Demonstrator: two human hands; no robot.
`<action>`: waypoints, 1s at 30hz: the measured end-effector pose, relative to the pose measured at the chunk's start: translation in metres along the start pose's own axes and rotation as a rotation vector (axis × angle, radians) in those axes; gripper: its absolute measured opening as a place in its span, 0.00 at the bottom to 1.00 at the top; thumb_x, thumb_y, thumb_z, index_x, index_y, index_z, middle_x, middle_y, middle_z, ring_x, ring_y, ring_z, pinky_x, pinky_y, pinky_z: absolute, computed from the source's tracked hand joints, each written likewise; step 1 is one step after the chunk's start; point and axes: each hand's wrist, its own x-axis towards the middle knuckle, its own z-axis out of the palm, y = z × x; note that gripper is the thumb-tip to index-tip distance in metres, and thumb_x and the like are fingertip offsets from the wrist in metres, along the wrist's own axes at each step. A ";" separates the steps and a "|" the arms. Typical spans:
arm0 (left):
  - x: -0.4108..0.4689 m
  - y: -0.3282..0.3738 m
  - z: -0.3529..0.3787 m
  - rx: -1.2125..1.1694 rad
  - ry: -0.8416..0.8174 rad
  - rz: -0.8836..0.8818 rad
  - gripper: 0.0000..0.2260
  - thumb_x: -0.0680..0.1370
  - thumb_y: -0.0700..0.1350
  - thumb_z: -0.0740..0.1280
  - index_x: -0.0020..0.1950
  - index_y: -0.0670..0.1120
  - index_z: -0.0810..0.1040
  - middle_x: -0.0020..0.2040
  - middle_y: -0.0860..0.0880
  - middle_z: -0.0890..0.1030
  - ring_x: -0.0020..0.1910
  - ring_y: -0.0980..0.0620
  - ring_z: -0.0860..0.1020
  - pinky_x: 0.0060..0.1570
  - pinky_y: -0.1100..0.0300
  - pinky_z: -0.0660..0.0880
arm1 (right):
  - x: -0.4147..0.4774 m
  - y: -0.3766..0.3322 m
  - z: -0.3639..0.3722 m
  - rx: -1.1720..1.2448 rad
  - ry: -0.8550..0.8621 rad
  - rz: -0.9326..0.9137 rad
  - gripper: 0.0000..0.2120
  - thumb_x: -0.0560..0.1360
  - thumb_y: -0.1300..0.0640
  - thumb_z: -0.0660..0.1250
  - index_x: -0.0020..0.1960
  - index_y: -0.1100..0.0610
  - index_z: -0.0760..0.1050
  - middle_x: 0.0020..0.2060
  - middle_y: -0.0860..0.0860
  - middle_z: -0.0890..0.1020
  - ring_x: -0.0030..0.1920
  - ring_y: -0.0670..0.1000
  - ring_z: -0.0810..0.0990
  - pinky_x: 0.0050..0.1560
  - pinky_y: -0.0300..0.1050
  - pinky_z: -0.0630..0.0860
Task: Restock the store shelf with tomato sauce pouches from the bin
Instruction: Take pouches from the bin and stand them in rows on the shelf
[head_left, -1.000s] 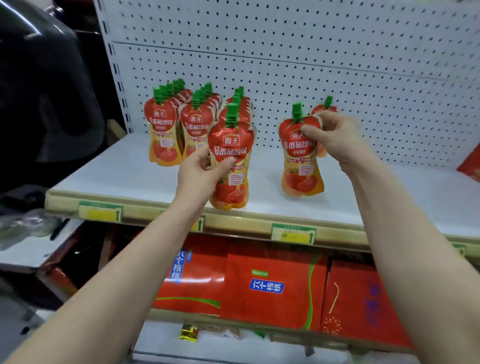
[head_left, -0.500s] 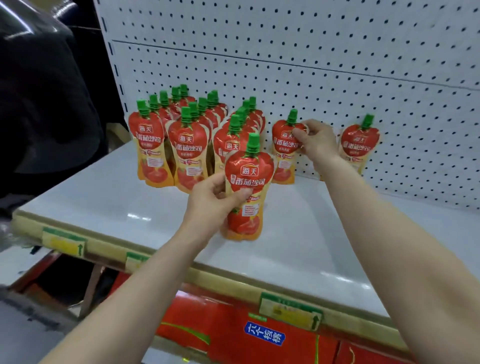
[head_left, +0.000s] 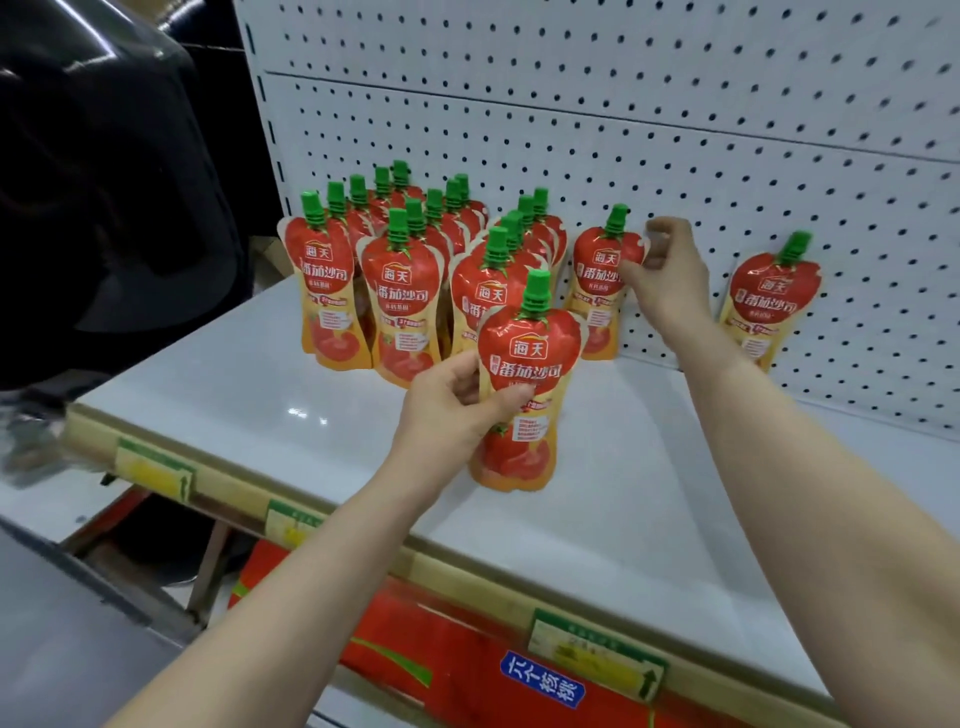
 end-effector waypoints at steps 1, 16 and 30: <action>0.000 0.000 0.000 -0.003 0.000 -0.002 0.12 0.72 0.41 0.74 0.55 0.48 0.81 0.49 0.54 0.86 0.50 0.57 0.83 0.49 0.62 0.79 | -0.008 -0.005 -0.006 -0.020 0.051 -0.013 0.21 0.76 0.56 0.69 0.67 0.53 0.68 0.56 0.51 0.75 0.52 0.47 0.75 0.52 0.42 0.73; -0.006 -0.002 0.046 0.000 -0.126 0.025 0.09 0.73 0.42 0.74 0.52 0.49 0.81 0.47 0.53 0.86 0.48 0.56 0.84 0.49 0.61 0.80 | -0.123 -0.058 -0.101 0.181 -0.593 -0.049 0.13 0.70 0.55 0.76 0.54 0.53 0.81 0.42 0.56 0.87 0.45 0.55 0.86 0.45 0.51 0.84; 0.023 -0.035 0.074 0.587 -0.190 -0.019 0.27 0.78 0.50 0.68 0.75 0.49 0.64 0.73 0.49 0.69 0.70 0.49 0.68 0.69 0.52 0.67 | -0.031 -0.008 -0.054 0.109 -0.243 -0.060 0.04 0.76 0.57 0.71 0.50 0.53 0.82 0.45 0.51 0.86 0.45 0.48 0.83 0.49 0.46 0.80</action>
